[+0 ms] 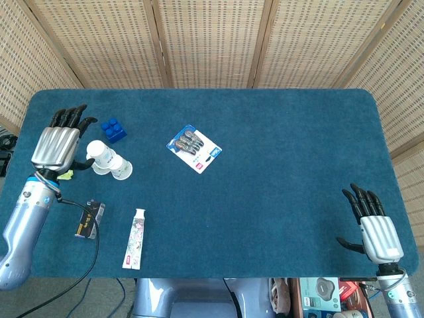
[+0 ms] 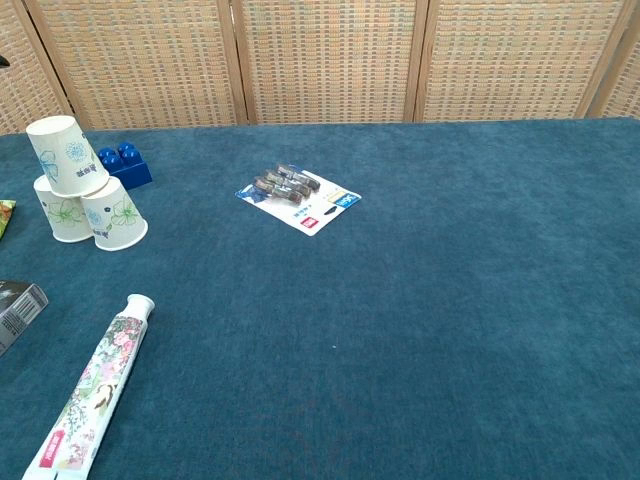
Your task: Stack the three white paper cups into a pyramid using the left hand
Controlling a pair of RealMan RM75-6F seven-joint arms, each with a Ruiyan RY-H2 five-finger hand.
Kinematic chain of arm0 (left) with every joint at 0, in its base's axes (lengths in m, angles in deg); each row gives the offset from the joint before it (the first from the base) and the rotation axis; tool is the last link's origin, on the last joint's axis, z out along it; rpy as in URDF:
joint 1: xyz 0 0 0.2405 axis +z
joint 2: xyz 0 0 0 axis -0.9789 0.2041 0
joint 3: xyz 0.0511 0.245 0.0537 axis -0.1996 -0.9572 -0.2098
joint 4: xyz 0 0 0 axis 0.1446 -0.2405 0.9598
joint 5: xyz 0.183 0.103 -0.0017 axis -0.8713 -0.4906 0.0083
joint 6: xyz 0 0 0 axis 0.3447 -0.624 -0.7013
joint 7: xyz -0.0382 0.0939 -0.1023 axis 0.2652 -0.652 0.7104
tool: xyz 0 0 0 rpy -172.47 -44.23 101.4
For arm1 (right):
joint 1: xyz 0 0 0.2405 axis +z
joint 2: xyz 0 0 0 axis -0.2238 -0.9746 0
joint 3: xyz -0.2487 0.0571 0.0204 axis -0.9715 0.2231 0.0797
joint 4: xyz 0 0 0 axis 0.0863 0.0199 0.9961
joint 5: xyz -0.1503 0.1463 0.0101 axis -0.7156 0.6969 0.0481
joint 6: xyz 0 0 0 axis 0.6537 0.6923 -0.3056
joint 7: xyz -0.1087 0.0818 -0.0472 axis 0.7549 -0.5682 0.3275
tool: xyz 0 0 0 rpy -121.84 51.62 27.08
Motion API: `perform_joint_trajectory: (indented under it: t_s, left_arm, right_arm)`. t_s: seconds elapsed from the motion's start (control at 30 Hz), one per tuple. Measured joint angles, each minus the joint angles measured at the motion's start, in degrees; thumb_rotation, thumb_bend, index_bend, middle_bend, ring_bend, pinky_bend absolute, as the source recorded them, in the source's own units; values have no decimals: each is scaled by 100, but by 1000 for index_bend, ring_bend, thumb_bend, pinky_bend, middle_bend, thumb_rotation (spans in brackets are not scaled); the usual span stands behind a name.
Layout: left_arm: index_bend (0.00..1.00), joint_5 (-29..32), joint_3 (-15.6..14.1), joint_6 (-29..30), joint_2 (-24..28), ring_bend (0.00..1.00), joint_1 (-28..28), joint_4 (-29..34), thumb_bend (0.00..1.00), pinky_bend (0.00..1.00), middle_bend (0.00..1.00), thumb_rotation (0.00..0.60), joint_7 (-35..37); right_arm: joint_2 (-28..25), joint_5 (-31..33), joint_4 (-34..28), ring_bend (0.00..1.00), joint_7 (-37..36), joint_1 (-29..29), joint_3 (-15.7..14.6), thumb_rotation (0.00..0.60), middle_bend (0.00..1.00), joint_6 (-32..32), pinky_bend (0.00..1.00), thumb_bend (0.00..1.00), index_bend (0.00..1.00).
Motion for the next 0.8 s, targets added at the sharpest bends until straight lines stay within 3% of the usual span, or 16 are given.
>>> perform_joint_trajectory:
  t_s: [0.2,0.33,0.53,0.8]
  left_arm:
    - [104,-1900,-542,1076,-408,0,983,92,245,0,0,600,395]
    - [86,-2874,-1018,1798,-1135,0,1774,-264,245,0,0,600,518]
    - [54,-3488,-1466,2451,-2120,0,2573,-1389,246,0,0,600,505]
    - [50,-3813,-1597,2751,-2354,0,3022,-1764,246,0,0,600,637]
  right_arm:
    - [31,-38,-21,0,171,-10,-6,600,0,-45,0,144,0]
    - [84,-68,-36,0,347,-31,-14,600,0,-99,0,144,0]
    - [135,-149,-67,0,496,-68,-4,600,0,-253,0,144,0]
    - [166,-245,-68,0,566,-94,-21,600,0,-328,0,144,0]
